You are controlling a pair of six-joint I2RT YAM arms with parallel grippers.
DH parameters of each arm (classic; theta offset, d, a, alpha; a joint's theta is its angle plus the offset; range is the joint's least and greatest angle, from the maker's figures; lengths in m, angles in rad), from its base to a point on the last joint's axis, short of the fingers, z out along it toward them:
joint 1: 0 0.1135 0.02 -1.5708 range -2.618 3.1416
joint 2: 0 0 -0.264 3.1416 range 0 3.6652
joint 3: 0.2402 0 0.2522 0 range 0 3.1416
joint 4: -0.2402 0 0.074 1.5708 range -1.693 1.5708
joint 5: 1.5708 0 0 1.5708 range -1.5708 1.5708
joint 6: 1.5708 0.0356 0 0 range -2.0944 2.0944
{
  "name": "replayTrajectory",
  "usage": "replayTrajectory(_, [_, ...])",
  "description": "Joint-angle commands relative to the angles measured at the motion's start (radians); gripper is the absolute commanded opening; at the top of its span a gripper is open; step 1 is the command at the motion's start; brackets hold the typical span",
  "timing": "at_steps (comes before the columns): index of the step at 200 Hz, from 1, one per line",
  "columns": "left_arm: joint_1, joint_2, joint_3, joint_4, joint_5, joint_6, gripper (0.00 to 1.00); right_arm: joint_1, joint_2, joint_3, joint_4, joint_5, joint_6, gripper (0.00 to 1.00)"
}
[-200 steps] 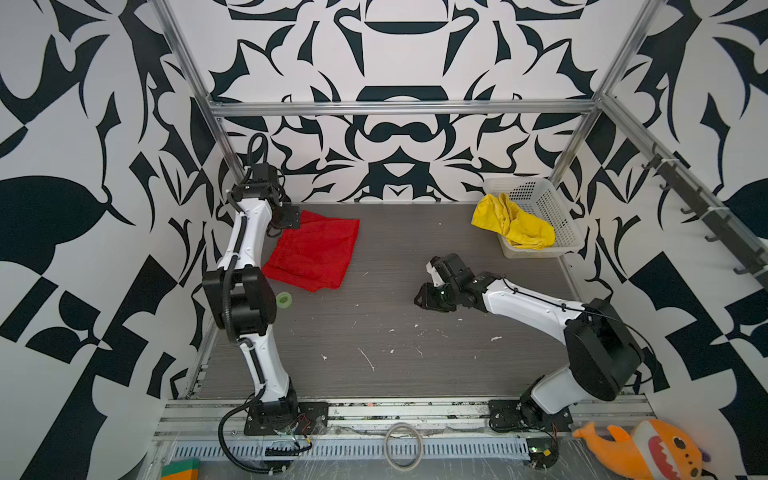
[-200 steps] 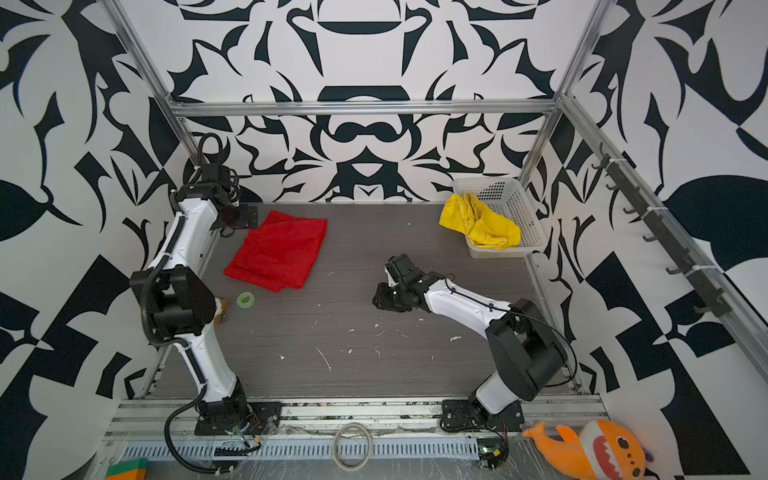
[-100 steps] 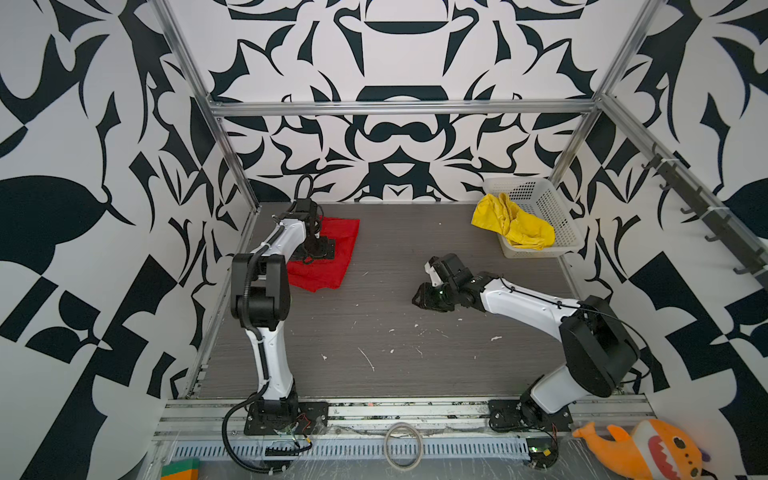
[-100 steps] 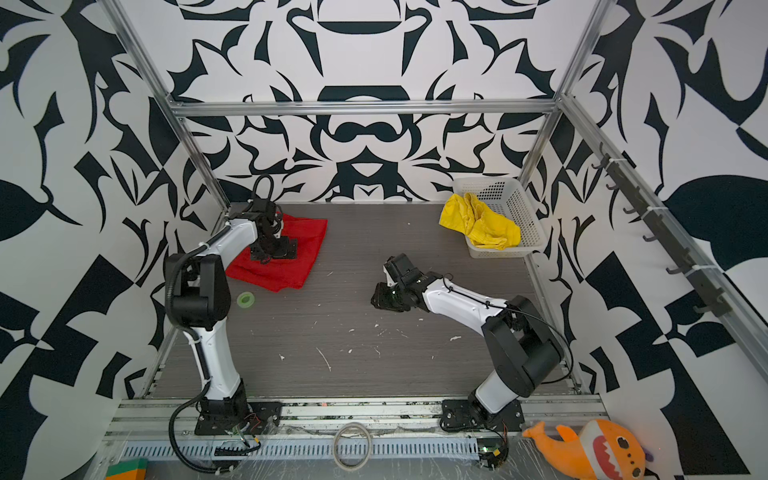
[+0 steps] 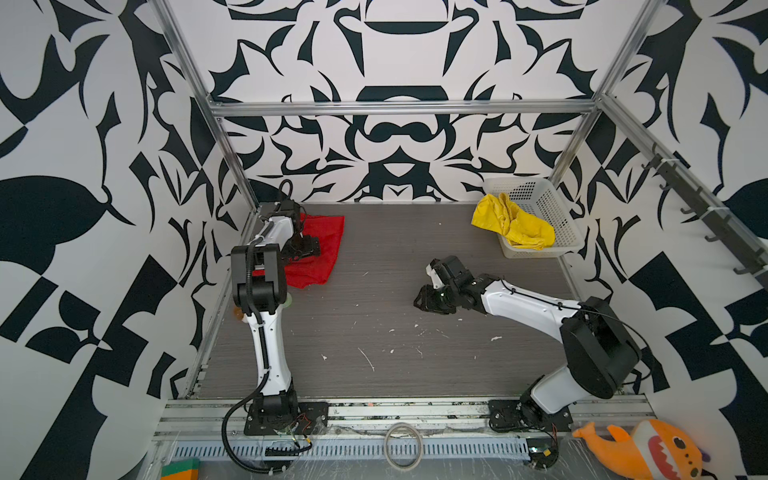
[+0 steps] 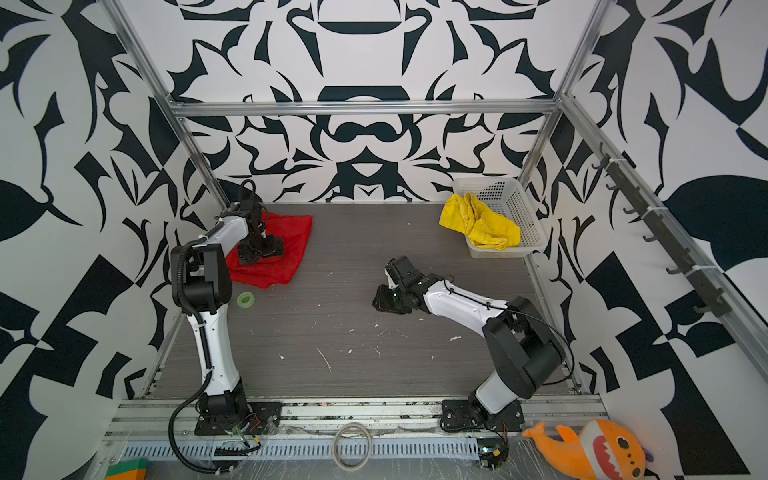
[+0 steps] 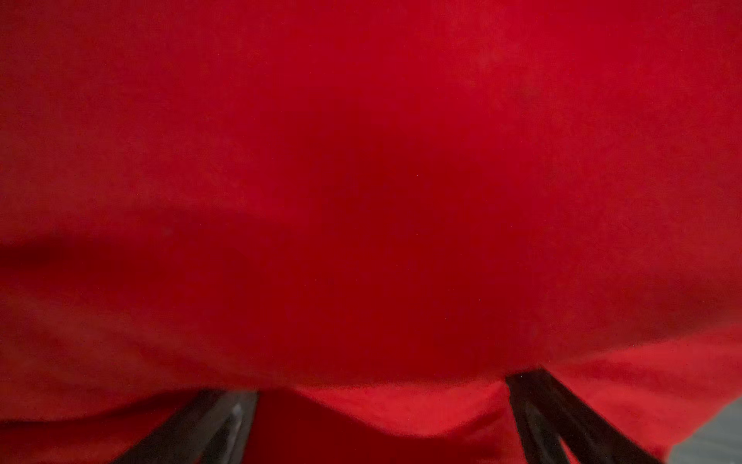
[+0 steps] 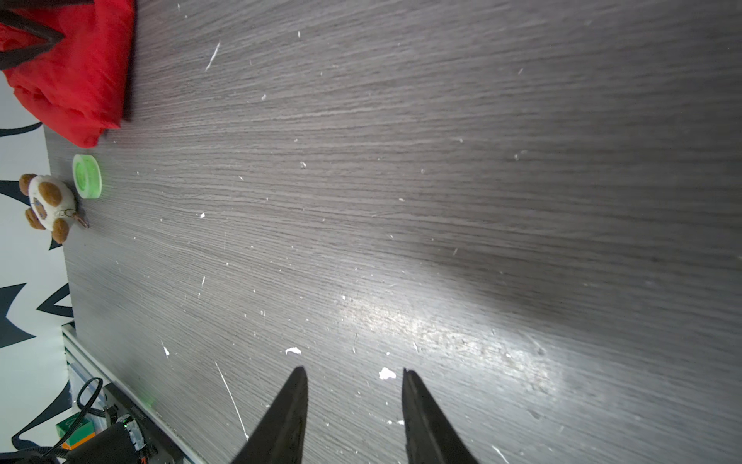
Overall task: Fold and stack the shorts
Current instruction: 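Drag the folded red shorts with the left gripper to the far table corner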
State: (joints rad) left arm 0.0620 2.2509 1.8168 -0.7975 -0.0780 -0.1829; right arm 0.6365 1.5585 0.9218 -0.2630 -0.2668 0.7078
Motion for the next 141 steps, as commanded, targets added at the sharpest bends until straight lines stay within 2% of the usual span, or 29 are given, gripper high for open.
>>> replayTrajectory(1, [0.04,0.081,0.102,-0.055,0.032,0.0,1.0,0.002,-0.034,0.002,-0.004,0.013,0.009,0.43])
replayTrajectory(56, [0.057,0.254,0.35,-0.105,0.119,0.05,0.99,0.003,-0.032,0.015,-0.005,0.018,0.018,0.43])
replayTrajectory(101, [0.055,0.372,0.537,-0.124,0.142,0.089,1.0,0.002,-0.011,0.04,-0.01,0.016,0.017,0.43])
replayTrajectory(141, [0.055,0.355,0.652,-0.13,0.167,0.084,0.99,0.003,0.009,0.082,-0.011,0.011,0.011,0.43])
